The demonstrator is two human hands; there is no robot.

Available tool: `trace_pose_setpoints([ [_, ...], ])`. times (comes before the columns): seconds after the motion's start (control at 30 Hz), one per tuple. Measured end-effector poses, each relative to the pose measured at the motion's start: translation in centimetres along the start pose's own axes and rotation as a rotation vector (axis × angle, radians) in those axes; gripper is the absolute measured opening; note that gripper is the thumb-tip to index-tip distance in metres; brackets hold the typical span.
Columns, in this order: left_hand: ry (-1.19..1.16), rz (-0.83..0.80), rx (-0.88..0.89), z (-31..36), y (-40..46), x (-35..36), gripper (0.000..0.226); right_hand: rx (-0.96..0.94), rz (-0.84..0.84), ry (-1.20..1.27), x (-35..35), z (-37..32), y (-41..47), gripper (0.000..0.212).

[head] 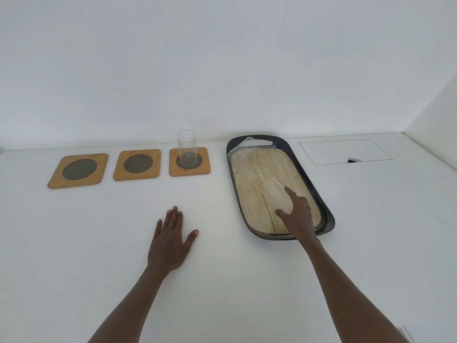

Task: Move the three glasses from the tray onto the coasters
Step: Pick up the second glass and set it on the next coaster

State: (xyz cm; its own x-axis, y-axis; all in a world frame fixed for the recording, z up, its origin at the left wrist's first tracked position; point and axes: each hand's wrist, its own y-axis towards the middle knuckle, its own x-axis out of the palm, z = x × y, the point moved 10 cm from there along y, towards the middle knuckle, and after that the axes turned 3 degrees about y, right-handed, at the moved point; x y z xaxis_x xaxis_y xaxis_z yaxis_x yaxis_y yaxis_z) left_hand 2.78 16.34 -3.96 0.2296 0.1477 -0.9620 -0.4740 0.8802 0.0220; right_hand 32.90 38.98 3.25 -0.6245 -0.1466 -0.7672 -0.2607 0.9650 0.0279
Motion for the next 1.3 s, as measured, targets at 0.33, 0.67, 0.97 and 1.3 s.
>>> trace_pose_setpoints([
  [0.33, -0.008, 0.026, -0.004, -0.2, 0.1, 0.1, 0.088, -0.117, 0.168, 0.388, -2.9, -6.6, -0.4, 0.074],
  [0.67, -0.001, 0.022, -0.004, -0.3, 0.2, 0.2, 0.087, -0.178, 0.224, 0.494, -4.0, -8.7, -1.0, 0.063],
  [0.97, -0.013, 0.026, -0.003, -0.1, 0.1, -0.1, 0.086, -0.147, 0.258, 0.546, -3.9, -8.8, -1.1, 0.078],
  [1.3, -0.010, 0.031, -0.003, -0.2, 0.1, -0.1, 0.086, -0.206, 0.201, 0.529, -3.1, -10.1, -0.9, 0.071],
])
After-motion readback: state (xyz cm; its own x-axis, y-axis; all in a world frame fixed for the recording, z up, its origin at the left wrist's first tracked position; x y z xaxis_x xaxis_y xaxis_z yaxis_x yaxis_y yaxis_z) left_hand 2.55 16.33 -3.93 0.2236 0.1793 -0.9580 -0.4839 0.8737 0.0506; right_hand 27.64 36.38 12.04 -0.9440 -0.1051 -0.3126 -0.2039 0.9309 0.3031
